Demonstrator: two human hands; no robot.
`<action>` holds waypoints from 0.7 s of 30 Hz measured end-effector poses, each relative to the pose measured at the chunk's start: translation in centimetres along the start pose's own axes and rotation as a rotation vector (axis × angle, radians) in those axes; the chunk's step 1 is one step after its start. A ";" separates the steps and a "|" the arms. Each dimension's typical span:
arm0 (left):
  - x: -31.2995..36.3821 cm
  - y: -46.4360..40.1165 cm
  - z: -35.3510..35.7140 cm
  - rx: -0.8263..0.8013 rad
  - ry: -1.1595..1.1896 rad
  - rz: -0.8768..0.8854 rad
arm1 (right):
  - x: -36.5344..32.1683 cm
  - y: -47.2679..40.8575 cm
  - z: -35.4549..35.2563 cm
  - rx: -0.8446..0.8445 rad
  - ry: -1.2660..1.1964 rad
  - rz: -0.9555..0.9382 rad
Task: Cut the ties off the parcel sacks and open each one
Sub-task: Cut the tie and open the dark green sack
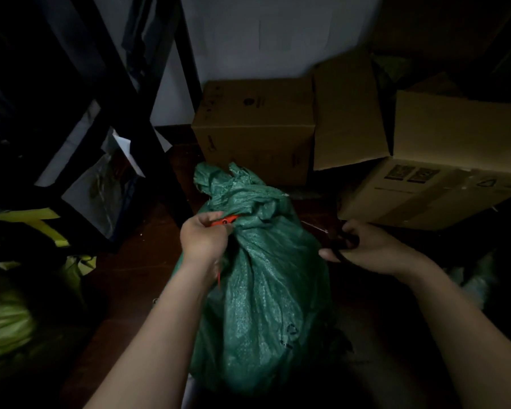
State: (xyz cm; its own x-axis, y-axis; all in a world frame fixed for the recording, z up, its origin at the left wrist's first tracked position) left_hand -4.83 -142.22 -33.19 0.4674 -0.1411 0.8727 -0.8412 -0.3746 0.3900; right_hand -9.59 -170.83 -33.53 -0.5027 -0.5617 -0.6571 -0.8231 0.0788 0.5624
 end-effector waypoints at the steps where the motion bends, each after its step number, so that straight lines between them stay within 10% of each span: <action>1: -0.1 0.1 -0.4 -0.007 0.013 -0.023 | -0.3 0.0 0.6 0.040 -0.026 -0.008; 14: -2.3 10.9 -9.9 0.345 0.249 -0.244 | -2.1 11.3 7.5 0.138 -0.297 0.091; 21: 3.6 18.5 -14.1 0.257 0.332 -0.308 | -7.4 23.5 9.3 0.090 -0.344 0.105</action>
State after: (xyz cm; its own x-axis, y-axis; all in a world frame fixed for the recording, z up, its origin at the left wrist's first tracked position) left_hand -22.57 -136.71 -18.66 0.5366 0.2935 0.7911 -0.5644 -0.5722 0.5951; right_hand -27.69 -157.18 -20.17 -0.6323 -0.2386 -0.7370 -0.7747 0.2023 0.5991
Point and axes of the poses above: each hand's wrist, its own y-axis away from the middle knuckle, its own z-axis out of the palm, x = y × z, the point moved 5 cm from there along -y, towards the middle knuckle, and after that the axes turned 6 degrees about -y, right-handed, at the moved point
